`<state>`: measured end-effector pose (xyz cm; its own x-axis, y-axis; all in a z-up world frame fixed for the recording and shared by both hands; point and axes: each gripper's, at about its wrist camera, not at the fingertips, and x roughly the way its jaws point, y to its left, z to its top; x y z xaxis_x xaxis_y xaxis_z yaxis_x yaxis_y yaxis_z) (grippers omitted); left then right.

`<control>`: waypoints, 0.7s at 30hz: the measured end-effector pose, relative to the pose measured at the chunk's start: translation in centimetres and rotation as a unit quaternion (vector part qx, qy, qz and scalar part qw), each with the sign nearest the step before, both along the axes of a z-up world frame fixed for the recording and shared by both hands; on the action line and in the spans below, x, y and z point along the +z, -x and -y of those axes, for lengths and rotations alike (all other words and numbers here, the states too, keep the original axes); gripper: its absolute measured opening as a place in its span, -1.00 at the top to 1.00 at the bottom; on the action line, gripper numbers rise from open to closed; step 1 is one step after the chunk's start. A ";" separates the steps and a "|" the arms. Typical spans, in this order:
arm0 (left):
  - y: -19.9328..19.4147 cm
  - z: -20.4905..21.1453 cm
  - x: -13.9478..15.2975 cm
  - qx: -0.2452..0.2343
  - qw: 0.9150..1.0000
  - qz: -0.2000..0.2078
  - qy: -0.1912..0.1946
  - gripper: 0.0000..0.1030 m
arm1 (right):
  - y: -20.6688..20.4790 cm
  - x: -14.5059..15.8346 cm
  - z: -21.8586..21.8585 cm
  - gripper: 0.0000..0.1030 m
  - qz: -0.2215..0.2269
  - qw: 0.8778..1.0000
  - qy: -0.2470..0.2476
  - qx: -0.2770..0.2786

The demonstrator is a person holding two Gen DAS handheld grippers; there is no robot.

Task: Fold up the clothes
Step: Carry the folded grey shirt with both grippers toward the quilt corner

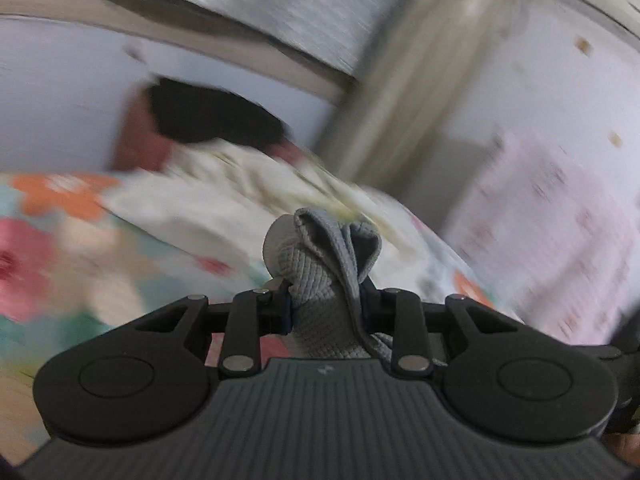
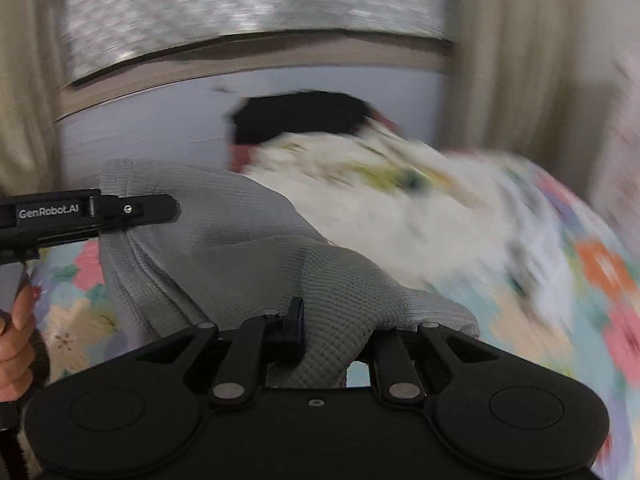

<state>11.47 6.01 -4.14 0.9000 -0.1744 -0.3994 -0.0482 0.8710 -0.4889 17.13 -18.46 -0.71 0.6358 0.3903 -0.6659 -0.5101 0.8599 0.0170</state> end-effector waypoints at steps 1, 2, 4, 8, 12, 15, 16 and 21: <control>0.3 -1.7 -0.1 0.022 1.000 0.005 -0.001 0.46 | -1.0 0.1 -2.0 0.69 0.005 1.000 0.004 0.023; 0.5 -3.4 -0.3 0.045 0.999 0.008 -0.003 0.46 | -2.1 0.0 -4.1 0.69 0.001 0.999 0.002 0.042; 1.0 -6.3 -1.1 0.089 0.996 0.013 -0.007 0.46 | -3.9 -0.4 -8.0 0.70 -0.002 0.997 0.002 0.075; 2.1 -10.7 -2.6 0.167 0.985 0.028 -0.019 0.46 | -6.1 -0.9 -15.8 0.70 0.023 0.991 0.013 0.133; 2.8 -13.6 -3.5 0.263 0.964 -0.025 -0.016 0.42 | -8.0 -1.7 -20.8 0.69 0.029 0.984 -0.018 0.176; 1.4 -15.4 -6.5 0.308 0.943 -0.127 0.015 0.40 | -11.2 -5.5 -22.2 0.09 -0.032 0.988 0.004 0.148; 0.8 -15.9 -8.2 0.301 0.940 -0.157 0.032 0.40 | -12.4 -7.1 -22.5 0.06 -0.056 0.990 0.017 0.130; 0.4 -19.8 -13.5 0.276 0.926 -0.205 0.158 0.37 | -15.3 -15.0 -16.2 0.06 -0.229 0.970 -0.084 -0.002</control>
<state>11.10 25.78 -17.69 0.6708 0.1000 -0.7349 -0.6809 0.4756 -0.5569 32.48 -2.24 -15.68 0.2907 0.5169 -0.8052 -0.4135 0.8268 0.3814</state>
